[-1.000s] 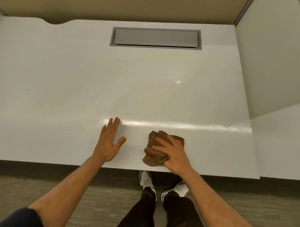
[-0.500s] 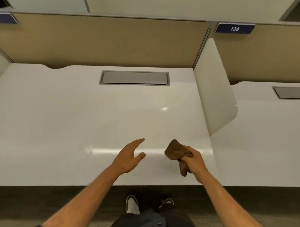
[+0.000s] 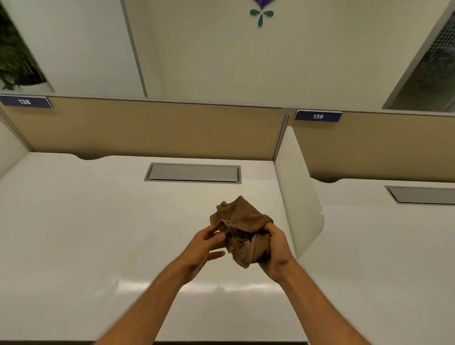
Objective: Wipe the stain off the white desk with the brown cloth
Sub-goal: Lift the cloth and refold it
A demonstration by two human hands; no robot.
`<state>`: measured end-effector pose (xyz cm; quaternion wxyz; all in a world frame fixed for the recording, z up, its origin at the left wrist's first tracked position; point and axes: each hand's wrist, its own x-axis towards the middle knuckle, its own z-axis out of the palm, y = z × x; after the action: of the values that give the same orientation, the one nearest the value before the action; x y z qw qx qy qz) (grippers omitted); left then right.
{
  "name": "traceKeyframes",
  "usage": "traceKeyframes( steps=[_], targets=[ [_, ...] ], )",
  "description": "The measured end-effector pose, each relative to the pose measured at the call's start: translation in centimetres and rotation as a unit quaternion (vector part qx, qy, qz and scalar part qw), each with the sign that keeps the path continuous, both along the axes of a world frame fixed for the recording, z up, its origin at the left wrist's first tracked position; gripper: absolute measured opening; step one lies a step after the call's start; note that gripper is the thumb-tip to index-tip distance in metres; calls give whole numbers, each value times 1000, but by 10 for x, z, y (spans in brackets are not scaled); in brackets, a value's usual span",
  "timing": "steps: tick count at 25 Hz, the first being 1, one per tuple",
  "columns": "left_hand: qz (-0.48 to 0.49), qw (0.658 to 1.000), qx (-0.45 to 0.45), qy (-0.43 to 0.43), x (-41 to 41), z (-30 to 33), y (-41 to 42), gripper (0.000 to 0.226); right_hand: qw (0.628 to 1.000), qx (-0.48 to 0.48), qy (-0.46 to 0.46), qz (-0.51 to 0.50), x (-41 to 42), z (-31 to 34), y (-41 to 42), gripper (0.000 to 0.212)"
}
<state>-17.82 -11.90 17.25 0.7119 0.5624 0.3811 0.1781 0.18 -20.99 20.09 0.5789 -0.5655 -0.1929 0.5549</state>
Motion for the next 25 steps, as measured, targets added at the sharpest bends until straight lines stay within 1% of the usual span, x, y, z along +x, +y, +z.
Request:
traceKeyframes(
  steps=[1, 3, 5, 7, 9, 12, 14, 16, 18, 20, 21, 22, 23, 25],
  targets=[
    [18, 1000, 11, -10, 3, 3, 0, 36, 1000, -1, -4, -7, -1, 3, 4, 43],
    [71, 997, 31, -23, 7, 9, -3, 28, 1000, -4, -14, -6, -3, 9, 7, 43],
    [129, 991, 40, -23, 7, 19, -7, 24, 1000, -3, -31, -2, -5, 14, 8, 38],
    [167, 984, 64, -14, 4, 29, -9, 24, 999, 15, -52, -1, -5, 19, 6, 31],
    [183, 976, 119, 8, 0, 36, -8, 28, 997, 34, -71, 7, -5, 23, 6, 30],
    [184, 963, 197, 28, -6, 44, -6, 23, 994, 44, -97, 23, -4, 23, 6, 27],
    [185, 953, 234, 40, -8, 46, -4, 26, 993, 39, -105, 28, -3, 18, 5, 39],
    [186, 942, 276, 30, -10, 50, 0, 34, 991, 31, -125, 31, -5, 17, 4, 50],
    [165, 934, 318, 25, -15, 56, 8, 40, 976, 28, -212, 52, -13, 20, 8, 62],
    [123, 929, 348, 40, -23, 61, 19, 42, 942, 45, -315, 106, -25, 31, 19, 76],
    [99, 928, 355, 47, -27, 63, 25, 41, 924, 53, -352, 141, -33, 37, 28, 78],
    [75, 929, 358, 51, -33, 64, 32, 37, 907, 55, -381, 172, -43, 42, 38, 75],
    [57, 932, 354, 49, -39, 66, 38, 35, 893, 49, -404, 194, -52, 46, 49, 65],
    [68, 939, 337, 28, -54, 68, 51, 35, 880, 24, -427, 205, -67, 50, 69, 34]
  ],
)
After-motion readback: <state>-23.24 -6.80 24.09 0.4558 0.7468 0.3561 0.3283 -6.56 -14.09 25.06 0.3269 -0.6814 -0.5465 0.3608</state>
